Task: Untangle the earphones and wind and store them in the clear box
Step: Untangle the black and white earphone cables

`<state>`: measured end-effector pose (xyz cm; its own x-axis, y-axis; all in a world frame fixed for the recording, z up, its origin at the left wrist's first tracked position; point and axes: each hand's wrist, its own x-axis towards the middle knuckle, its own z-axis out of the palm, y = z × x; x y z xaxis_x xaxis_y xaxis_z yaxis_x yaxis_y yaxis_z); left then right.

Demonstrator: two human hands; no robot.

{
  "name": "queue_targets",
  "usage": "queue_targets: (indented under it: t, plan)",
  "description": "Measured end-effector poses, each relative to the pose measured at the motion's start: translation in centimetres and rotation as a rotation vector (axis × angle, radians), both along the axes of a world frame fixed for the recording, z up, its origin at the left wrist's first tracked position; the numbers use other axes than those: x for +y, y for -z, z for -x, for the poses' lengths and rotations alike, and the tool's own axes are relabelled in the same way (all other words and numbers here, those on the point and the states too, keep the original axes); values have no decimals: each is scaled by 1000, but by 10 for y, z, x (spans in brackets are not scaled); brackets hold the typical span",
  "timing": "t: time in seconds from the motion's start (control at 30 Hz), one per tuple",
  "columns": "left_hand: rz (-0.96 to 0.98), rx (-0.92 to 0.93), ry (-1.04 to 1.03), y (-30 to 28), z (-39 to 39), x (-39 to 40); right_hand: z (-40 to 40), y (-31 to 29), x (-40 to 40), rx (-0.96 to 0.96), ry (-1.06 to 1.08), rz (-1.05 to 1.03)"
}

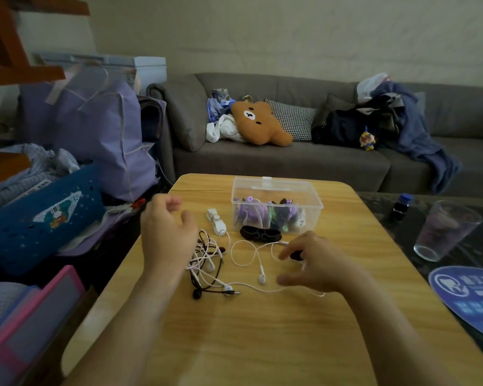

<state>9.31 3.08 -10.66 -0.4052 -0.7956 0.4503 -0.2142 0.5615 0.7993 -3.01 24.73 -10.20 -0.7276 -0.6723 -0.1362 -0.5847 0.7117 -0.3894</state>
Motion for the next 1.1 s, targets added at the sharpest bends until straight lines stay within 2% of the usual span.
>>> queue_targets:
  t: [0.07, 0.13, 0.17, 0.23, 0.3, 0.37, 0.47, 0.57, 0.67, 0.73, 0.9, 1.0, 1.1]
  plan:
    - [126, 98, 71, -7, -4, 18, 0, 0, 0, -17, -23, -17]
    - [123, 134, 275, -12, -7, 33, 0, 0, 0, -19, -37, -37]
    - [122, 91, 396, -13, -8, 40, 1, 1, 0, -27, -37, -37]
    - [146, -146, 625, -6, -7, 49, 3, 1, 0, -44, -32, -64]
    - [183, -439, 759, 7, -3, 55, 6, 3, 0, -22, -28, -106]
    - [279, -628, 768, 18, 0, 59, 8, 5, 0, 23, -31, -109]
    - [402, -750, 704, 23, 3, 60, 6, 5, -1, 113, -25, 50]
    - [386, -718, 636, 27, 7, 53, 5, -4, -1, 24, 89, 499]
    - [267, -606, 599, 25, 9, 44, 4, -19, 7, -307, 205, 1030]
    - [179, -484, 573, 18, 8, 40, 5, -25, 13, -452, 285, 1231]
    - [54, -188, 430, 2, 2, 23, 15, -30, 25, -686, 479, 1553]
    - [51, -249, 388, 1, -3, 13, 20, -28, 33, -656, 584, 1596]
    - [-10, -241, 408, 2, -5, 10, 26, -21, 37, -623, 800, 1565]
